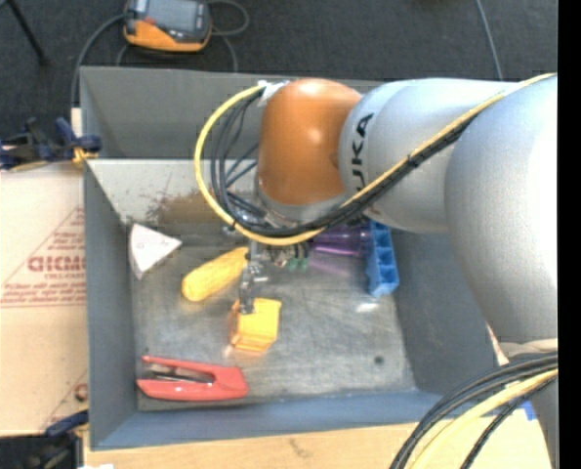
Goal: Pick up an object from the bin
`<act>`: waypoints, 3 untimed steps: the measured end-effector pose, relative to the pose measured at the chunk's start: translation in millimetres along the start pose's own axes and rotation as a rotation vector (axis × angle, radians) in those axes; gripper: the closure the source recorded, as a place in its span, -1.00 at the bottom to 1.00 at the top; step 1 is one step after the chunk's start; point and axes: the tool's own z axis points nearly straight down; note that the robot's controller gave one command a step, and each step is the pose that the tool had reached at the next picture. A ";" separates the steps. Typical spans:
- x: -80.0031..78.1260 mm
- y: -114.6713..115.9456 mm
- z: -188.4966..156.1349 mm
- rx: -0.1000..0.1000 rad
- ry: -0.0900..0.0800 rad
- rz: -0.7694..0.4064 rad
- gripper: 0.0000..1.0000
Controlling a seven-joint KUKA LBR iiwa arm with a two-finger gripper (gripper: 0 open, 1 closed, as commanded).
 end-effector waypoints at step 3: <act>-18.9 5.1 68.3 0.002 0.002 -0.161 1.00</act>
Offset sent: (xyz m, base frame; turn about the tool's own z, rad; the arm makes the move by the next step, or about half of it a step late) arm 0.0151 0.0084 -0.0754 -0.1620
